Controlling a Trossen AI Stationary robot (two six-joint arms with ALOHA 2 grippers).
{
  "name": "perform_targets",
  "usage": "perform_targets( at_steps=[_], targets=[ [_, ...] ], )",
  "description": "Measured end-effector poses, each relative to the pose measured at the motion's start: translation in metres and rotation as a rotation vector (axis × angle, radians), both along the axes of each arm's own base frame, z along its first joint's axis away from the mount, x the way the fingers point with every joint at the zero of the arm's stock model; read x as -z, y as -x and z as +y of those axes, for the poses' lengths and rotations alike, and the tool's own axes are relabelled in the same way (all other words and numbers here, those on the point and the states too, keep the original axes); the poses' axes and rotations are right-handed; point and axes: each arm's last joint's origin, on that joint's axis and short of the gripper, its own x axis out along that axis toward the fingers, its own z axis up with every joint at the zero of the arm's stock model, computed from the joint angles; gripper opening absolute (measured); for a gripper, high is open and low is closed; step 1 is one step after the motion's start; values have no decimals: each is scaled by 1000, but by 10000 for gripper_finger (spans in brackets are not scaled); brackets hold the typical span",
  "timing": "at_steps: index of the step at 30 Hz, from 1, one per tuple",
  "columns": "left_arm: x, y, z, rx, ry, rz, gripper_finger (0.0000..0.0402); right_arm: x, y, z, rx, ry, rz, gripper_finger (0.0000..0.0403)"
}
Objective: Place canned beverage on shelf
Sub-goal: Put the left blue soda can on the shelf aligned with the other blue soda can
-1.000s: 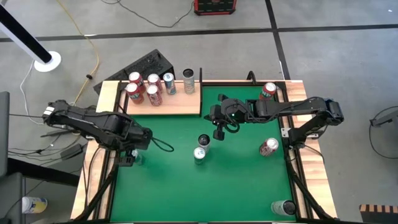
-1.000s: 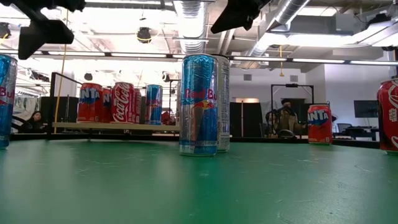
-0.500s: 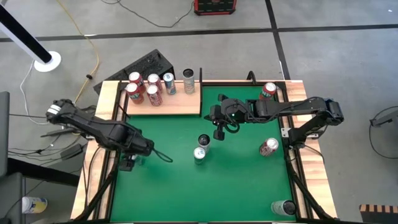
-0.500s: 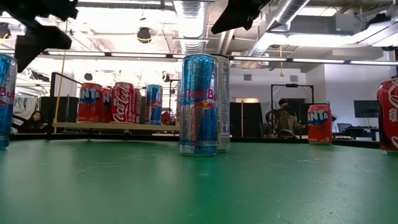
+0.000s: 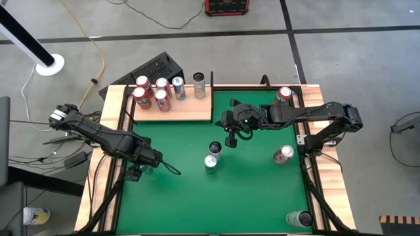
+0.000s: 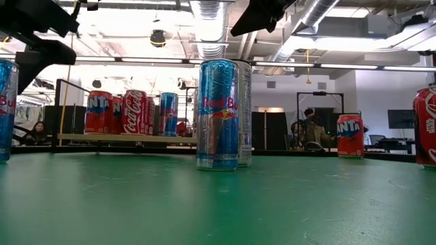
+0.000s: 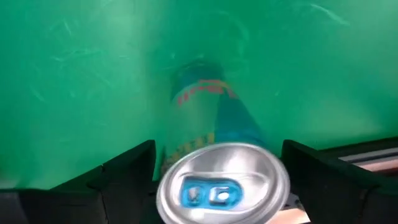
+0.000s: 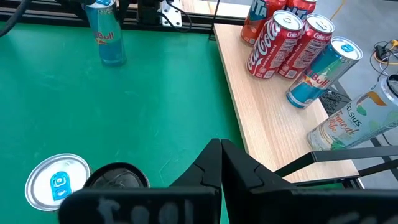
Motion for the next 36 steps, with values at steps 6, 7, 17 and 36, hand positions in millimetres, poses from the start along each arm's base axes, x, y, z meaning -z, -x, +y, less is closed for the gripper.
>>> perform_targets(
  at_steps=[6,7,17,36],
  targets=[
    [0,0,1,14,-24,-9,280,0,0,0,0,0,-1,25],
    [0,0,1,20,-19,-8,266,0,0,0,0,0,-1,25],
    [-26,-7,9,108,-111,-83,220,0,0,0,0,0,1,25],
    [-112,-107,179,119,-322,-254,220,1,1,0,-15,22,16,25]
  ],
)
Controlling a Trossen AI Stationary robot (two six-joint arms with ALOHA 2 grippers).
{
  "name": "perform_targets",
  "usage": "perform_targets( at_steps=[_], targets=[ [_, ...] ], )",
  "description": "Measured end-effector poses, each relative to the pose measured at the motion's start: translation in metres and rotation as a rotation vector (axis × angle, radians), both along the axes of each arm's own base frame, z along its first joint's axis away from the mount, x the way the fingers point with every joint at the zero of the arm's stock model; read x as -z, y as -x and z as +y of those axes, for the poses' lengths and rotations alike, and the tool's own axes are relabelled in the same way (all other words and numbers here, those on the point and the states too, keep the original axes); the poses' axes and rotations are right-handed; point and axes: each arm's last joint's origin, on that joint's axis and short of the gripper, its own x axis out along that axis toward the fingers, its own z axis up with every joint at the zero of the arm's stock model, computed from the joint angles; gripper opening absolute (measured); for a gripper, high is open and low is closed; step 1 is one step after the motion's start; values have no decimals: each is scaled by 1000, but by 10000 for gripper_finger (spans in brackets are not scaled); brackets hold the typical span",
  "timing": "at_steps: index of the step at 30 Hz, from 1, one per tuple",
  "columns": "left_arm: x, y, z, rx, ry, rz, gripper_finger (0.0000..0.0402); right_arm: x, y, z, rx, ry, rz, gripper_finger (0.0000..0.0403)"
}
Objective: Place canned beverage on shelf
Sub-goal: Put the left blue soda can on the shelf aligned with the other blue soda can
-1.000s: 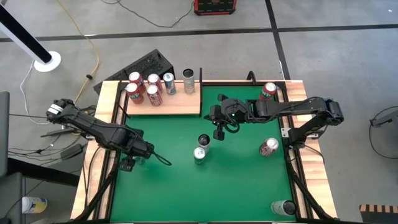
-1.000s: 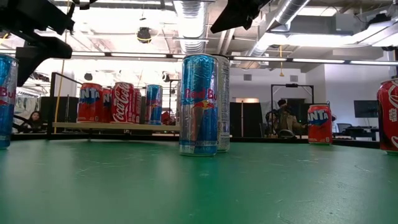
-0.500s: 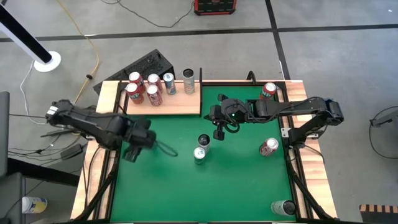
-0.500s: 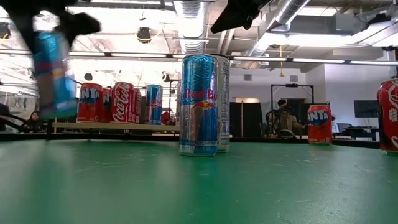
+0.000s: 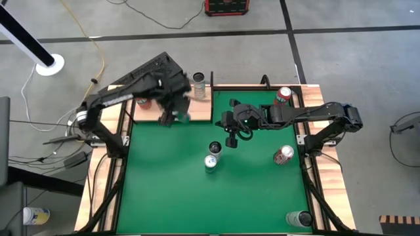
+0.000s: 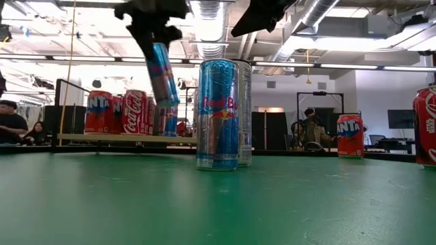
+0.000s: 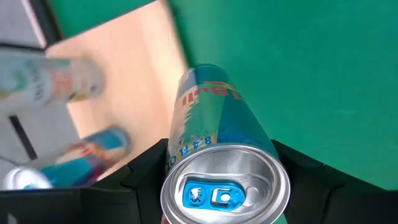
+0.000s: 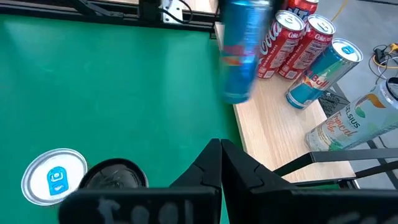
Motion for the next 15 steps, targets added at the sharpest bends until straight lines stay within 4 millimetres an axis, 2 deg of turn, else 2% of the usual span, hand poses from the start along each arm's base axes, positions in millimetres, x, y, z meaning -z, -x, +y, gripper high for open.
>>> perform_targets(
  at_steps=[7,11,15],
  targets=[
    [28,7,63,-141,56,138,220,3,2,0,-10,14,40,25],
    [44,2,83,-149,107,126,220,3,2,0,-14,20,43,25],
    [53,-2,90,-127,105,150,220,3,2,0,-14,20,44,25]
  ],
)
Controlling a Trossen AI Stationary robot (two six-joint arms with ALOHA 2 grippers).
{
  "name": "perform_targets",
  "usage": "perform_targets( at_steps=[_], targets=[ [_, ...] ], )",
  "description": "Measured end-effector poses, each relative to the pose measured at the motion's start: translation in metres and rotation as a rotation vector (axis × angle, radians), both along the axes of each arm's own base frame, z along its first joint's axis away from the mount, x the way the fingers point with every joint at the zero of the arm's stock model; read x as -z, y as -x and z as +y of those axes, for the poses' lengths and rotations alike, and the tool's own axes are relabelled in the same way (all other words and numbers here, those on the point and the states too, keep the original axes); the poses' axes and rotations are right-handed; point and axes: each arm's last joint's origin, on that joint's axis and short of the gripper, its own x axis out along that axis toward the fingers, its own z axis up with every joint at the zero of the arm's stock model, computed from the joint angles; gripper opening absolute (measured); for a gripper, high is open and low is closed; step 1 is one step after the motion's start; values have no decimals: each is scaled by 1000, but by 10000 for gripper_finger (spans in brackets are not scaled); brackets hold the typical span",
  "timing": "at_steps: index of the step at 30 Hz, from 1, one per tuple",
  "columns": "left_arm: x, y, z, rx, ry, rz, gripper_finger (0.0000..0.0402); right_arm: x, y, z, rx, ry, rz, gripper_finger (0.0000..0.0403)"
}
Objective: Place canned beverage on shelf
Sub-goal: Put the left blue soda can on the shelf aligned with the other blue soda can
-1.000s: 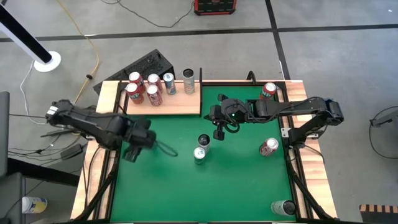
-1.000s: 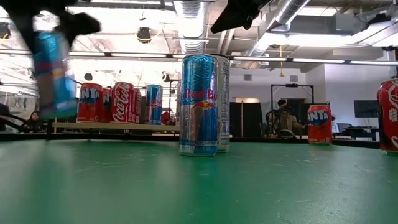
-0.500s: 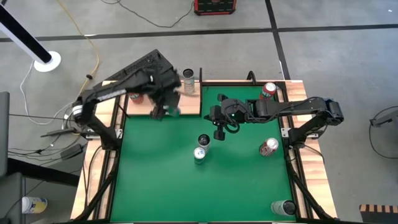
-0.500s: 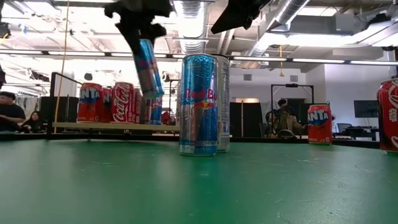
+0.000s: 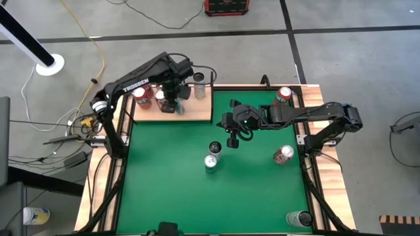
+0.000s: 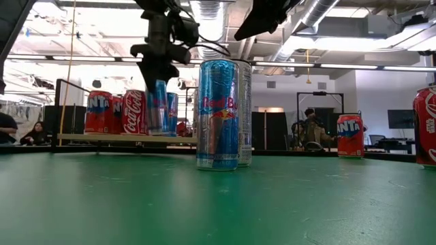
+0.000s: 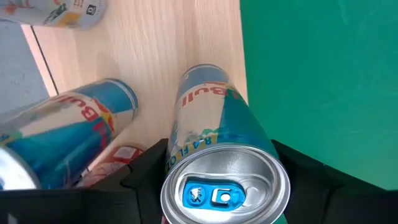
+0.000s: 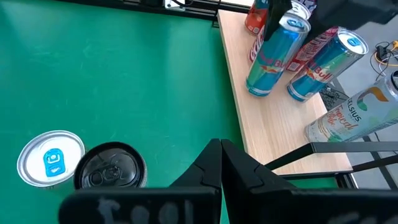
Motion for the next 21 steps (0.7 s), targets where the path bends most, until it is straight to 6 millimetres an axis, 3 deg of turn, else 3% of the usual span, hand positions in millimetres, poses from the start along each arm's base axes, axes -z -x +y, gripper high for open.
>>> perform_targets(
  at_steps=[10,17,21],
  targets=[
    [5,-3,4,4,-25,27,222,0,0,-2,2,6,1,25],
    [7,-4,4,-2,-13,22,313,0,0,-4,9,6,1,25],
    [7,-4,4,-6,-25,25,332,0,0,-4,9,6,1,25]
  ],
)
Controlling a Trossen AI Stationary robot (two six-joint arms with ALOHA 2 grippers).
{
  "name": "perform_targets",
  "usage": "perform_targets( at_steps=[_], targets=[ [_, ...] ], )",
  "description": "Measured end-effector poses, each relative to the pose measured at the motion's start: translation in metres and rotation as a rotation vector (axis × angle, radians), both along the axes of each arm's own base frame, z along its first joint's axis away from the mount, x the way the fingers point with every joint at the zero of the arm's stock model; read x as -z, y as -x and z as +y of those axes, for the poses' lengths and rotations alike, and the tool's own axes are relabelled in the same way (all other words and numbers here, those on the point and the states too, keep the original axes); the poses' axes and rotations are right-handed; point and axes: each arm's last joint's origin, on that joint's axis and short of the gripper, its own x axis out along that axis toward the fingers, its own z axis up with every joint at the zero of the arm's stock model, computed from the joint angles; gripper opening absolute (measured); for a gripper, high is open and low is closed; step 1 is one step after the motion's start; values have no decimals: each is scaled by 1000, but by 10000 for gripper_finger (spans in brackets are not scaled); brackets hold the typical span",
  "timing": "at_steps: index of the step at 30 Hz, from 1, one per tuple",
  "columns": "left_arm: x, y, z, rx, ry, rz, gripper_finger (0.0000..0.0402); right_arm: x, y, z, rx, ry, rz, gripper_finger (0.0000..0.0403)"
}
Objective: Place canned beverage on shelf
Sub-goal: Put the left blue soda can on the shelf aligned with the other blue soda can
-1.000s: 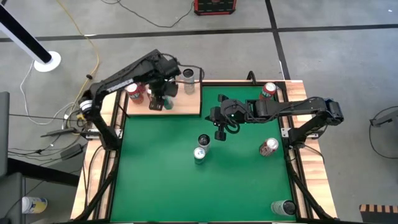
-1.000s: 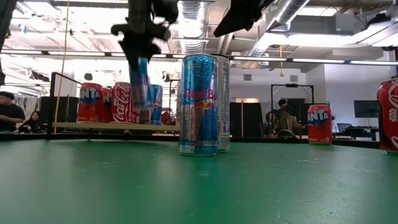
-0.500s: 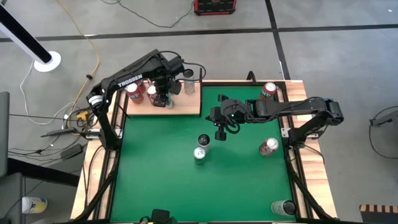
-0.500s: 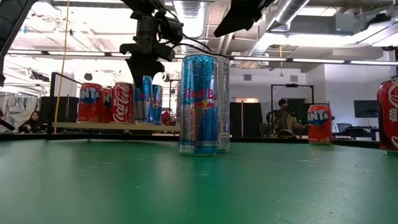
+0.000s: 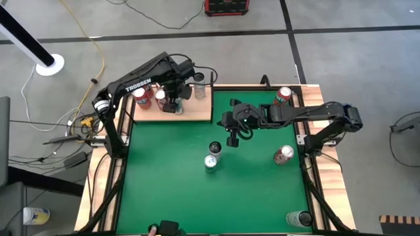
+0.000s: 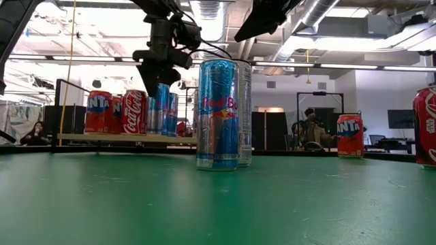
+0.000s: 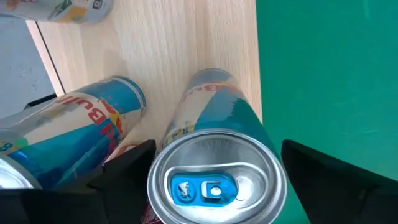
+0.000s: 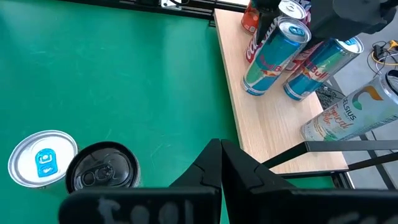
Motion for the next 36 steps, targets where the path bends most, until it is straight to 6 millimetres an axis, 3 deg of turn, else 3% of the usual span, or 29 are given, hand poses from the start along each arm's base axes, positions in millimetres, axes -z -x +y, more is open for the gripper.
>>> perform_targets(
  at_steps=[5,11,19,23,27,36],
  targets=[
    [-12,-2,1,-9,-23,-33,333,0,0,0,0,0,0,25],
    [-54,0,-2,-34,-74,-171,335,0,0,0,0,0,2,25],
    [-107,36,-34,-102,17,-361,335,0,0,0,1,0,3,25],
    [-120,52,-51,-116,110,-462,335,-1,0,-2,6,0,-6,25],
    [-109,60,-70,-81,121,-503,326,-2,-2,-2,-13,-11,-32,25],
    [-33,75,-97,-1,5,-580,257,-3,-2,-1,-34,-27,-41,25]
  ],
)
